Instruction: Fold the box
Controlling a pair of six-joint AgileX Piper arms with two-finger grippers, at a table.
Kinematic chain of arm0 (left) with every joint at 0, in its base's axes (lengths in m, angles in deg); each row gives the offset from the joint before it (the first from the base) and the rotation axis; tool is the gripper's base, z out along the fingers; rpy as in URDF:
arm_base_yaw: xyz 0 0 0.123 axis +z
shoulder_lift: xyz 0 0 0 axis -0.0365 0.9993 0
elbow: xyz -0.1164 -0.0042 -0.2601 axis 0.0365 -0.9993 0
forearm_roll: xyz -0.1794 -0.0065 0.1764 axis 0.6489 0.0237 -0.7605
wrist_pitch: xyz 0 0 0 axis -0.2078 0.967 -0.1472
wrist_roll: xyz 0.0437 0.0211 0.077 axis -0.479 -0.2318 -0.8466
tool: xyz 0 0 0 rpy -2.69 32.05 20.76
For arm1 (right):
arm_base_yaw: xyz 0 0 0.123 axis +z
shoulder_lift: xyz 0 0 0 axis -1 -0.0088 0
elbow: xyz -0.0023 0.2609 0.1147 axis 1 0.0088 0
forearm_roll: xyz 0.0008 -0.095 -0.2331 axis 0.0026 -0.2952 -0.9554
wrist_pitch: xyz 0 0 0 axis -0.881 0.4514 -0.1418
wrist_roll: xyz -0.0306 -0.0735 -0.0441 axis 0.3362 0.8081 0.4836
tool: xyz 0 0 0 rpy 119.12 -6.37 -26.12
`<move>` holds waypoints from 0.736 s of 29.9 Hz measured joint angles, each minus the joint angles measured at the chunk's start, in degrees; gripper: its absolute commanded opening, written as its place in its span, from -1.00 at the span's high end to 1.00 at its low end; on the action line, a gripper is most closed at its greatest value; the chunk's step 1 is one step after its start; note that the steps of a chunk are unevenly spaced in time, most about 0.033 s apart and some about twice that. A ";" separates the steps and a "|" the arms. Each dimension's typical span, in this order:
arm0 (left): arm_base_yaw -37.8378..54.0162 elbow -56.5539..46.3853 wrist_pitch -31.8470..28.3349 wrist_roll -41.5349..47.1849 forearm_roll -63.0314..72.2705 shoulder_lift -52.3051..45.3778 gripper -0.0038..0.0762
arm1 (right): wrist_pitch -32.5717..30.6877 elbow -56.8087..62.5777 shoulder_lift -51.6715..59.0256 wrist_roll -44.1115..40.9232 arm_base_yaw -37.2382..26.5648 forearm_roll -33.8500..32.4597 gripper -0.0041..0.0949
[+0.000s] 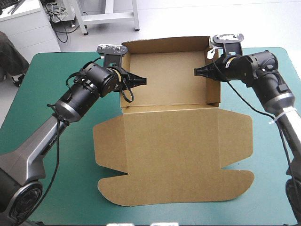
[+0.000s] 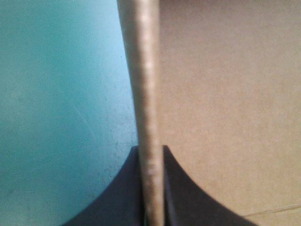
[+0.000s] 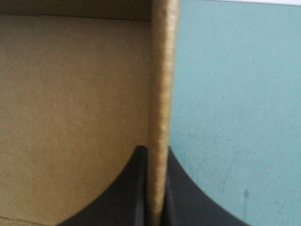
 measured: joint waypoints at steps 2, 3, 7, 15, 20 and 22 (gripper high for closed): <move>0.40 -0.07 0.55 -0.73 0.68 1.11 0.94 | -1.18 0.00 -1.62 0.00 0.00 0.19 0.95; 0.54 -0.12 0.80 -1.21 0.99 1.68 0.94 | -1.96 0.00 -2.52 -0.05 0.00 0.37 0.95; 1.76 -0.17 2.19 -2.93 2.80 4.28 0.94 | -4.28 0.00 -6.39 -0.39 -0.02 1.13 0.95; 4.10 -0.27 4.83 -8.25 7.44 10.42 0.94 | -7.42 0.00 -13.60 -0.66 -0.02 2.65 0.95; 4.20 -0.27 5.53 -9.43 8.65 13.98 0.94 | -8.92 0.00 -16.96 -0.49 -0.02 2.82 0.95; 4.20 -0.27 5.65 -9.49 8.94 14.89 0.94 | -9.11 0.00 -17.79 -0.45 -0.02 2.82 0.95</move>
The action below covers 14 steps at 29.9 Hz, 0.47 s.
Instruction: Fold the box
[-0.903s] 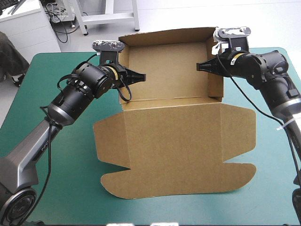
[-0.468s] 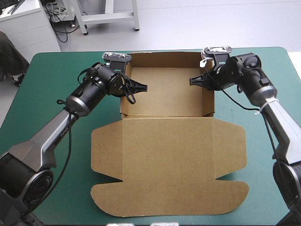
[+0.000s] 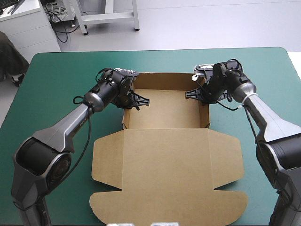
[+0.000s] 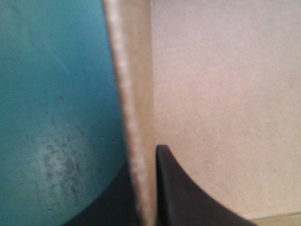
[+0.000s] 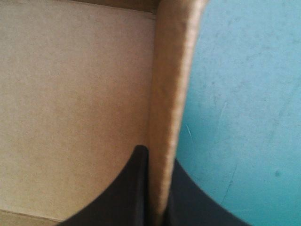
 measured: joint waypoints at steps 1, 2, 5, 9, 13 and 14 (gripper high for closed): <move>0.00 0.00 0.00 -0.06 0.04 0.40 0.94 | 0.00 -0.07 -0.27 0.07 -0.05 0.06 0.95; 0.06 0.00 -0.06 -0.25 0.18 0.59 0.94 | -0.04 -0.13 -0.27 0.12 -0.05 0.06 0.95; 0.13 0.00 -0.11 -1.12 0.47 0.65 0.87 | -0.17 -0.25 -0.27 0.23 -0.05 0.06 0.95; 0.80 0.00 0.46 -2.14 2.54 0.70 0.62 | -0.97 -0.25 -0.31 0.44 -0.05 -0.12 0.90; 3.53 0.00 2.33 -4.37 9.34 0.95 0.20 | -3.18 -0.25 -0.46 1.11 -0.05 -0.36 0.59; 4.41 0.00 2.81 -4.82 11.01 1.02 0.10 | -3.88 -0.25 -0.50 1.47 0.07 -0.42 0.47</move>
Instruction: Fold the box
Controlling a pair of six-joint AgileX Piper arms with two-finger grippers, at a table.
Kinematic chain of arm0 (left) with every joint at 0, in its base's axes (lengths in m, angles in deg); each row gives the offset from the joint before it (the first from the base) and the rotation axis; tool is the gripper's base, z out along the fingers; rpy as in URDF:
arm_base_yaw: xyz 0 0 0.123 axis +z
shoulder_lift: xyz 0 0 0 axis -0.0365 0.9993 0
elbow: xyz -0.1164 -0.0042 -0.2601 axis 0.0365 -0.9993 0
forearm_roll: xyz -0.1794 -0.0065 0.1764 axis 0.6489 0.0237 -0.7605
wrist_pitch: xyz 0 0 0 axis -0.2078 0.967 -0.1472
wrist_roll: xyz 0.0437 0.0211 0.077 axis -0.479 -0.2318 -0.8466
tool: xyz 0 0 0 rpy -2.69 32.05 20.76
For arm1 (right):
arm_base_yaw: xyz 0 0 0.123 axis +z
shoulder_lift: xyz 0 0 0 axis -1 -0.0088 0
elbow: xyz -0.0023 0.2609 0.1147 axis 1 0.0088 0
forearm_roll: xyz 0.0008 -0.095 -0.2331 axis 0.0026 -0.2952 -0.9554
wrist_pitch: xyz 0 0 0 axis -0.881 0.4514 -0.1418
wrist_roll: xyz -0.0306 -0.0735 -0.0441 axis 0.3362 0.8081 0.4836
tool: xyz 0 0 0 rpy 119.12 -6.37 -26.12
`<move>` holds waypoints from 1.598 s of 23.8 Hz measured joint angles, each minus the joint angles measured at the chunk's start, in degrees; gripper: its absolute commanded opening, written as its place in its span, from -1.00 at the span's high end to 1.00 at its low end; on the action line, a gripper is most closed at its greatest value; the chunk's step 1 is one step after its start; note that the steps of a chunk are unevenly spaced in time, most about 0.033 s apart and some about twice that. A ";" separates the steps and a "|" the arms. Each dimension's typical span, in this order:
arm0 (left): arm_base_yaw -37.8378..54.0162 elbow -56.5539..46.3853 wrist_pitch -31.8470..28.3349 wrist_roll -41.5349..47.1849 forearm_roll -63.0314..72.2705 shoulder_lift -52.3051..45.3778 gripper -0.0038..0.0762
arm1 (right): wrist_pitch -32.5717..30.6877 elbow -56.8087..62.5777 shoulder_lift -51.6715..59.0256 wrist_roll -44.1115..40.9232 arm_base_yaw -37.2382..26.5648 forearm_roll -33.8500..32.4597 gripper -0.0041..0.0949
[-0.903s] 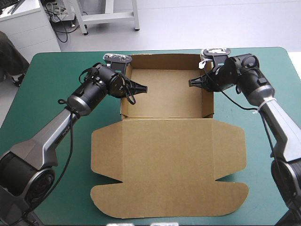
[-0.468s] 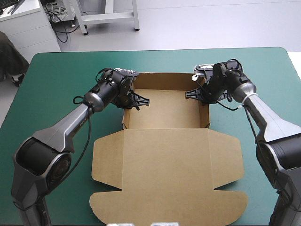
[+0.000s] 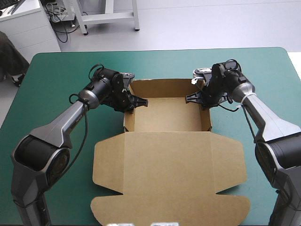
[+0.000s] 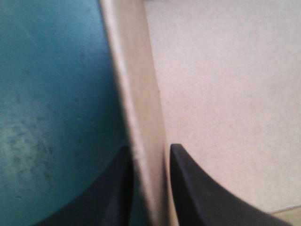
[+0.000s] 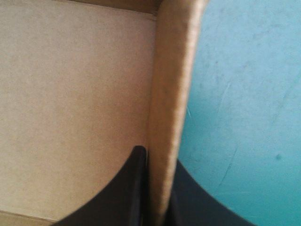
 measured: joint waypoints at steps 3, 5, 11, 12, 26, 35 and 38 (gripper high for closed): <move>2.34 0.05 1.54 -2.01 2.70 0.04 -0.13 | -1.42 0.00 0.00 0.73 0.26 0.04 0.08; 3.24 0.12 2.48 -3.17 3.23 0.04 -0.17 | -1.68 0.00 0.00 0.84 0.33 0.17 -0.14; 3.65 0.41 3.60 -4.39 3.54 0.04 -0.17 | -2.64 0.00 0.00 1.03 0.33 0.32 -0.37; 3.65 0.71 3.76 -4.40 3.79 0.04 -0.17 | -3.09 -0.06 0.00 1.09 0.33 0.32 -0.37; 3.65 12.59 8.05 -6.50 -0.98 -12.28 0.45 | -6.99 -7.13 8.47 2.01 0.33 0.32 -0.36; 3.65 5.18 8.72 -20.25 -7.09 -31.78 0.98 | -7.36 -7.18 12.96 2.16 0.33 0.58 -0.36; 3.65 -1.37 8.72 -21.03 -7.16 -37.65 0.98 | -7.36 -7.18 12.89 2.16 0.33 0.84 -0.36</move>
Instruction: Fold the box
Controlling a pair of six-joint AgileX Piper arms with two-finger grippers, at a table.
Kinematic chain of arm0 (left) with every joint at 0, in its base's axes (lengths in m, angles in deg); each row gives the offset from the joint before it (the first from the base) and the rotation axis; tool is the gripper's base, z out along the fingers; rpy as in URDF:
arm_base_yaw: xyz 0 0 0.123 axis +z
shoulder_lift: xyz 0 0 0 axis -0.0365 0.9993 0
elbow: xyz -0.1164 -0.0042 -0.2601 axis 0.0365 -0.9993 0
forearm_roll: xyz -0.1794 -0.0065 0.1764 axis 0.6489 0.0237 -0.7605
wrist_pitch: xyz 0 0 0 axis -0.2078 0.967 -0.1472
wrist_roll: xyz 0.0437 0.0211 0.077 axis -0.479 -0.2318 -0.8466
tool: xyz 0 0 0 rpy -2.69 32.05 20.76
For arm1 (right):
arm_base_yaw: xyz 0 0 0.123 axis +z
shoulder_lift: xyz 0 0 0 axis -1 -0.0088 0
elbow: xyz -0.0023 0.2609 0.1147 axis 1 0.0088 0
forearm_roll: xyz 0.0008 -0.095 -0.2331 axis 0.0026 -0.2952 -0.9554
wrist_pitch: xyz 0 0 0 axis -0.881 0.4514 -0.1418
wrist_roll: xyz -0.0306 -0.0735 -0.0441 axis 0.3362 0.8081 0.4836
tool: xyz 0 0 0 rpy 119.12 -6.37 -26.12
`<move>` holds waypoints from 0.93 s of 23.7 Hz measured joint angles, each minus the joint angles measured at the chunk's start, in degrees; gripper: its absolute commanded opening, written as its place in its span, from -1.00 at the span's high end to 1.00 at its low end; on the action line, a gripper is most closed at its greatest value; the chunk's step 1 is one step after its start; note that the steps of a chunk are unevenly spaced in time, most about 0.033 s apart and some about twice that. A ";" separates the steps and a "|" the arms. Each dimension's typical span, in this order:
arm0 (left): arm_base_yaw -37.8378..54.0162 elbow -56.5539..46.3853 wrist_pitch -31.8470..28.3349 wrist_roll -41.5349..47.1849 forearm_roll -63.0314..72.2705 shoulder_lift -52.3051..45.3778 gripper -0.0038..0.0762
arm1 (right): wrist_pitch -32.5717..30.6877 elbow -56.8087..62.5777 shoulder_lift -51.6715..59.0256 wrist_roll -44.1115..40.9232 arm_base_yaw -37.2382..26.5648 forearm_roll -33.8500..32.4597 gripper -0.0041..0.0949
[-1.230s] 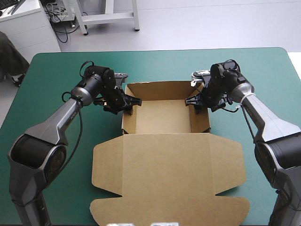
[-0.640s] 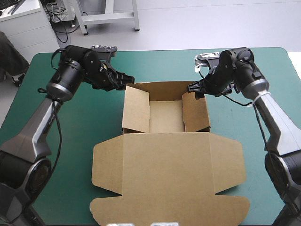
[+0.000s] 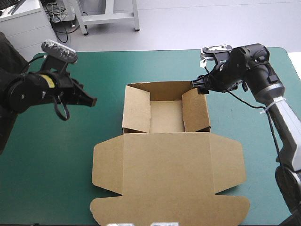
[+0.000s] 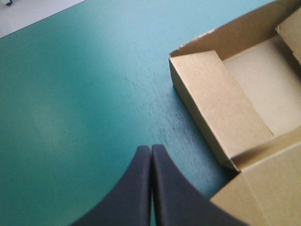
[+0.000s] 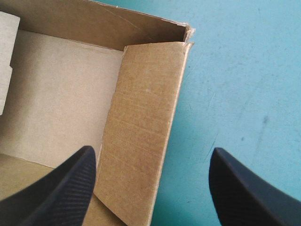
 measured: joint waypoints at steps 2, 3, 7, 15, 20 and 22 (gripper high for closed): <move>0.00 -4.96 0.00 -0.59 -0.33 -3.56 0.98 | 0.00 0.00 -0.39 0.00 0.00 0.13 -0.36; 0.00 -7.97 0.00 -0.92 -0.34 -5.49 0.98 | 0.00 0.00 -0.71 0.00 0.00 0.13 -0.36; 0.00 -22.53 0.00 -1.16 -0.51 -13.82 0.98 | 0.00 0.00 -3.60 -0.04 0.00 -0.27 -0.36; 0.00 -48.55 -5.56 1.05 2.89 -25.01 0.98 | 0.23 0.00 -11.77 -0.16 0.00 -0.47 -0.36; 0.00 -57.58 -7.85 2.72 3.36 -28.61 0.98 | 0.55 0.00 -16.13 -0.35 0.00 -0.47 0.02; 0.00 -58.14 -8.21 2.84 3.42 -28.95 0.98 | 0.55 0.00 -16.70 -0.35 0.00 -0.47 0.27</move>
